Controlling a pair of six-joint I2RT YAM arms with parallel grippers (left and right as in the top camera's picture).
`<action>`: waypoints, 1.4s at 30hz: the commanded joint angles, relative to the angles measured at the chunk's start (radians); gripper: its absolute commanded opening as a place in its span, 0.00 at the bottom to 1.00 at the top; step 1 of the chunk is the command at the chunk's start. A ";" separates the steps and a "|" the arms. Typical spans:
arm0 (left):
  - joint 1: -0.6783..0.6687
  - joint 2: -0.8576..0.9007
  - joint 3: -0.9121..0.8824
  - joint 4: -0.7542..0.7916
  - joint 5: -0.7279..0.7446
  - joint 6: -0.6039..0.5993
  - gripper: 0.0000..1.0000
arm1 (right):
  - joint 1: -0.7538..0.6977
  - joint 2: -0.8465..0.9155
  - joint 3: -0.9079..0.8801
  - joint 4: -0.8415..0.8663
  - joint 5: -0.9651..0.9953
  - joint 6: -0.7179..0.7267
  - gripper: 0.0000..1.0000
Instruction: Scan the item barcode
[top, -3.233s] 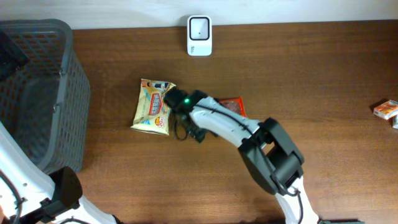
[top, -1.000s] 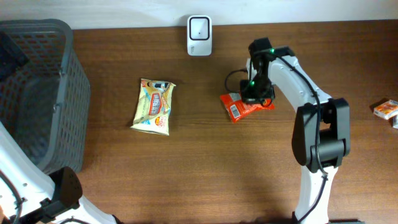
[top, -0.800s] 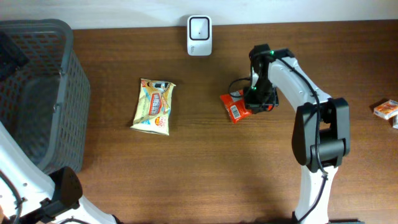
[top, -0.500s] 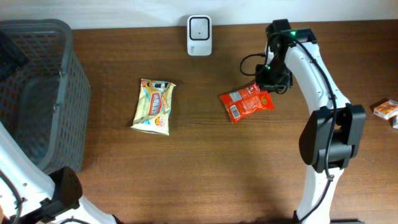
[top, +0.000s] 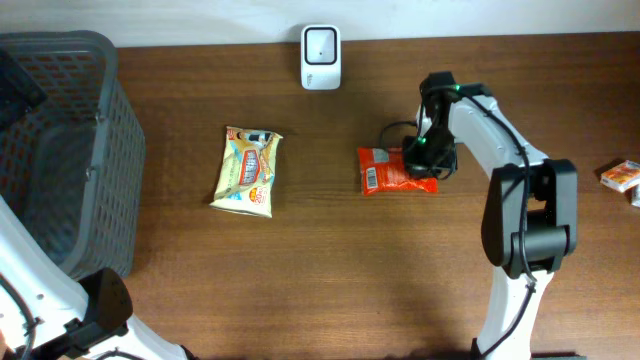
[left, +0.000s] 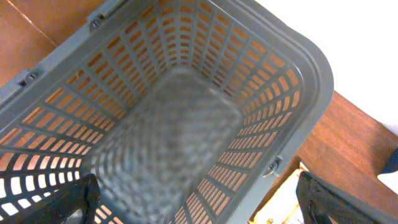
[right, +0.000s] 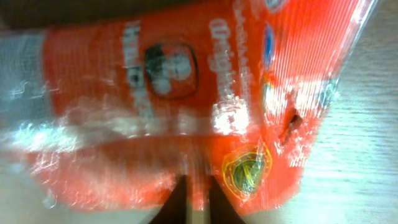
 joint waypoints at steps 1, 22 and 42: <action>0.001 -0.014 0.011 -0.001 -0.003 -0.002 0.99 | 0.011 -0.064 0.186 -0.093 0.000 0.013 0.34; 0.001 -0.014 0.011 -0.001 -0.003 -0.002 0.99 | 0.111 -0.088 0.076 -0.031 0.092 0.185 0.40; 0.001 -0.014 0.011 -0.001 -0.003 -0.002 0.99 | -0.159 -0.089 -0.393 0.428 -0.346 -0.039 0.99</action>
